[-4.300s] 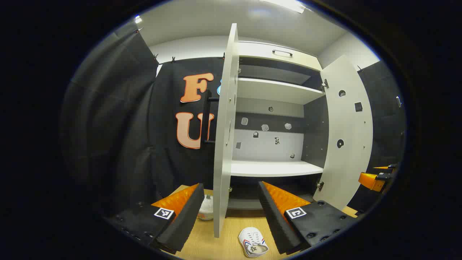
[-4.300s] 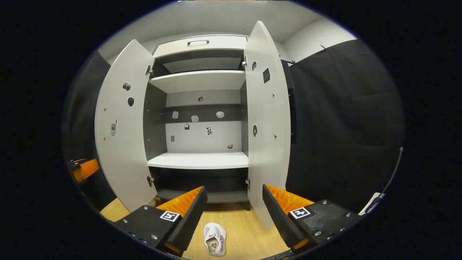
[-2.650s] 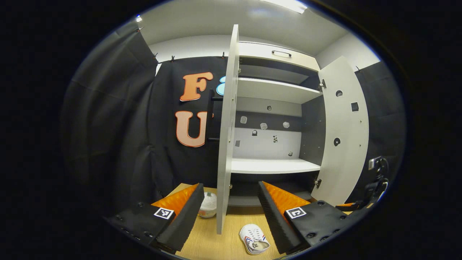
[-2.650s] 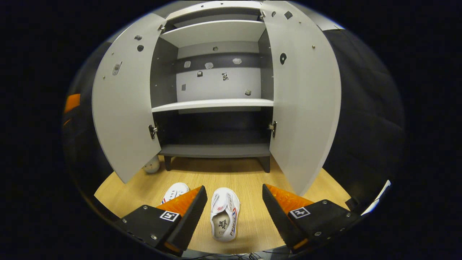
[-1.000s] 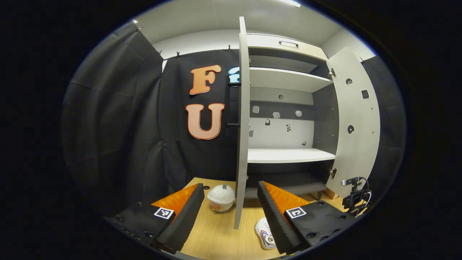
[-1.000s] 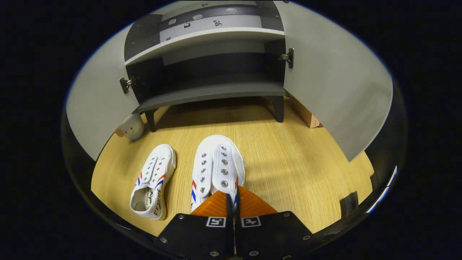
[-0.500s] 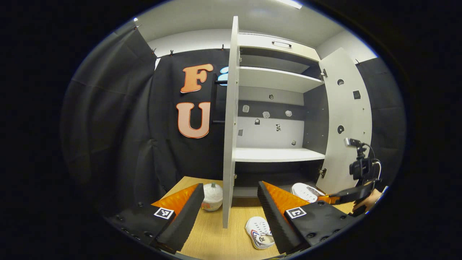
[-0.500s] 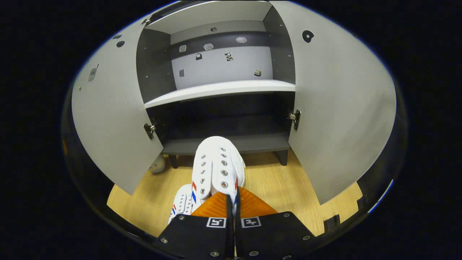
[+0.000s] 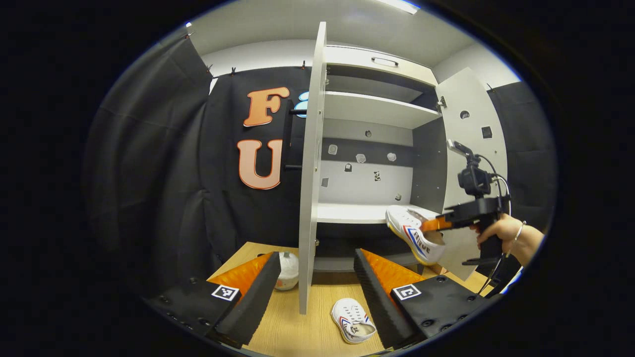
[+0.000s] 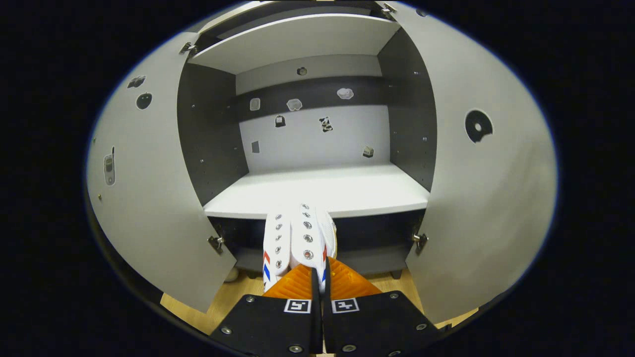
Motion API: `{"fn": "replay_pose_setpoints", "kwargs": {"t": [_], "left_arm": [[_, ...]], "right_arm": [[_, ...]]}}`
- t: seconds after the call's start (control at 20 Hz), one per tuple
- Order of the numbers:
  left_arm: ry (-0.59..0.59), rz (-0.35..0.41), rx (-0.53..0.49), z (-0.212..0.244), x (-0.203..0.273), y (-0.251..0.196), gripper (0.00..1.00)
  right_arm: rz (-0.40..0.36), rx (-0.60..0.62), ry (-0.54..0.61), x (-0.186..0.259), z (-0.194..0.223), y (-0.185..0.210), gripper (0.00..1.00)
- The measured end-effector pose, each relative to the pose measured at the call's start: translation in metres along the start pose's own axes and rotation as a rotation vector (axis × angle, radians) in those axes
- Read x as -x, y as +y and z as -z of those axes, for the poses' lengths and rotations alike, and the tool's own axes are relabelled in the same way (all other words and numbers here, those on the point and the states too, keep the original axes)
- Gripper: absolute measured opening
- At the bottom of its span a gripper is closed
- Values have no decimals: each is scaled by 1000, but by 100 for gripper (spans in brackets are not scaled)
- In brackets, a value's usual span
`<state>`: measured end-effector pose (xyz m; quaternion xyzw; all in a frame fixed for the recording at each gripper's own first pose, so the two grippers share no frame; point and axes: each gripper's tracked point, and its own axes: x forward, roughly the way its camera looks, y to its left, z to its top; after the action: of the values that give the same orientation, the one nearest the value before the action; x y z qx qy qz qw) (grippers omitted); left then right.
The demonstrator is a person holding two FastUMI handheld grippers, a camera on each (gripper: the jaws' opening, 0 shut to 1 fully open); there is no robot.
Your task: Grab one shoe with the right hand and put it into the shoe cabinet, grab the other shoe with the left hand and put it into the shoe cabinet; then close the right door with the right hand and the left door with the left hand.
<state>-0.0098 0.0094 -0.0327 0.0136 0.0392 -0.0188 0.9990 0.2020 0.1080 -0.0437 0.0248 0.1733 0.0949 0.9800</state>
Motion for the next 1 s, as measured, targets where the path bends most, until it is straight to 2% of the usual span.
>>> {"fn": "replay_pose_setpoints", "kwargs": {"t": [0.15,0.2,0.3,0.45,0.5,0.7,0.75,1.0], "left_arm": [[-5,-2,-3,-2,-1,2,96],[-8,-4,-1,-3,-2,3,99],[-12,-11,11,-5,-3,5,96],[-7,-22,30,-3,-6,8,99],[-2,-24,33,-1,-8,9,97],[8,-35,35,2,-12,16,99],[6,-40,34,1,-14,18,97],[12,-42,32,1,-21,19,99]], "right_arm": [[15,8,-32,-30,-45,-3,1],[29,13,-40,-40,-58,-6,0],[52,23,-50,-60,-84,-13,0],[74,17,-43,-92,-109,-22,0],[80,6,-33,-103,-113,-24,0],[109,-36,9,-143,-121,-35,0],[115,-47,19,-153,-121,-38,1],[131,-103,71,-183,-114,-45,0]]}}
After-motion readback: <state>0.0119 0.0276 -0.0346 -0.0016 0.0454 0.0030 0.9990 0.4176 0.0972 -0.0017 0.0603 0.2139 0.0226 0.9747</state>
